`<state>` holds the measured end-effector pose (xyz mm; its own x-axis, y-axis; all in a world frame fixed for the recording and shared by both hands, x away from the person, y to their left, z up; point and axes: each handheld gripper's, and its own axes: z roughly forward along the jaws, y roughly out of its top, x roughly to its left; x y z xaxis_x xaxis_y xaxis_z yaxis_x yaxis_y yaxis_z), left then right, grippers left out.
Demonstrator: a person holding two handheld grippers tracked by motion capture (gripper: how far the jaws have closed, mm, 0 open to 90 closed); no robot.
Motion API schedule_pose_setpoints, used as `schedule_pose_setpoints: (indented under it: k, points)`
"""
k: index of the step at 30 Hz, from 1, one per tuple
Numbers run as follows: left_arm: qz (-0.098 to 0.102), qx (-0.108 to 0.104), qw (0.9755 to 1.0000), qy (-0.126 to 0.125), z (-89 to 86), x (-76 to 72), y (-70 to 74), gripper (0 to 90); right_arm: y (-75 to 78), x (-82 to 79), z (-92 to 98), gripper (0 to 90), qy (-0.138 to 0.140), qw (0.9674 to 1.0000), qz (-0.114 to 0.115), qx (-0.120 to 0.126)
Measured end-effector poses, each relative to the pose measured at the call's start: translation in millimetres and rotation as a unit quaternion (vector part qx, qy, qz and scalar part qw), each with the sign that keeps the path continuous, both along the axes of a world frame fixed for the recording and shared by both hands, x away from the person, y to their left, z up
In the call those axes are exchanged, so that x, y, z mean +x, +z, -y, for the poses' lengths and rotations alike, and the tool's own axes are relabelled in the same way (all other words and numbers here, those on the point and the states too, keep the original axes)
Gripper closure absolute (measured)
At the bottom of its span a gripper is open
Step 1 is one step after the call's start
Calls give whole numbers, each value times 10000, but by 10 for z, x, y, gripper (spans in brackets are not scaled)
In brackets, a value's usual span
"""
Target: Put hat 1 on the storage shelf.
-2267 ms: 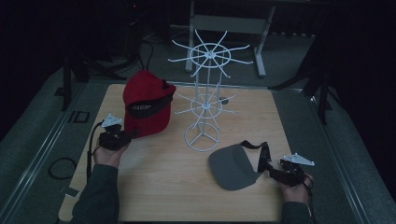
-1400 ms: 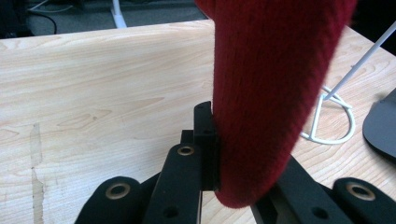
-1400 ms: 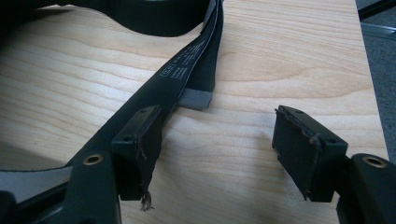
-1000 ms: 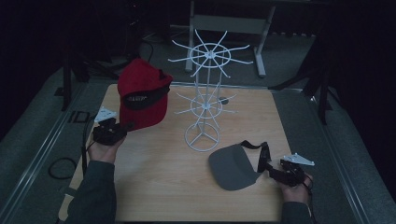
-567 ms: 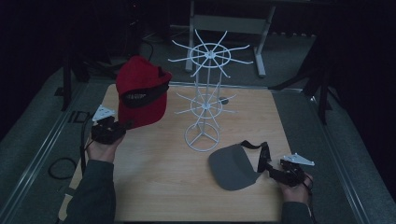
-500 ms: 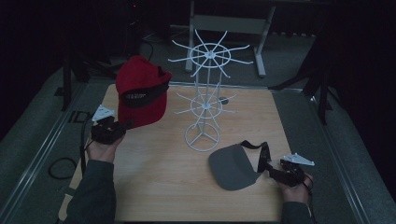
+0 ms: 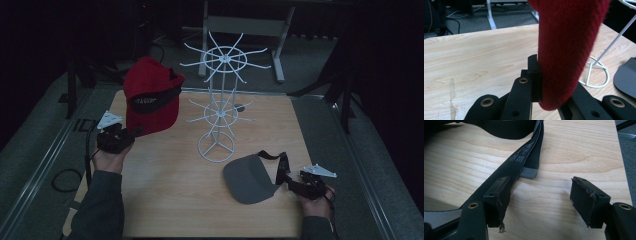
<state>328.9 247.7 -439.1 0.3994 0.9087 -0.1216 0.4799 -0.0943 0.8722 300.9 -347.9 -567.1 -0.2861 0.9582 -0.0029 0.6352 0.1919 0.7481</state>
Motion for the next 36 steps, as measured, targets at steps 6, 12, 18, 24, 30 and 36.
schedule_pose_setpoints:
  k: [6,12,18,24,30,36]
  points:
    - [42,-6,10000,7,3,-6,35,858,0,0,0,327,-1,10000,0,1]
    - [54,-35,10000,2,-5,6,50,859,0,0,0,327,-1,10000,-2,1]
    - [90,-23,10000,-4,-3,4,91,858,0,0,-1,327,-2,10000,2,4]
    - [146,-18,9999,-10,8,-1,134,858,0,1,0,325,2,10000,7,-1]
    - [206,-49,9998,-11,15,-8,169,859,-1,2,0,325,2,10000,10,-1]
    - [241,-70,9997,-1,14,-14,190,859,0,1,1,325,11,10000,3,-10]
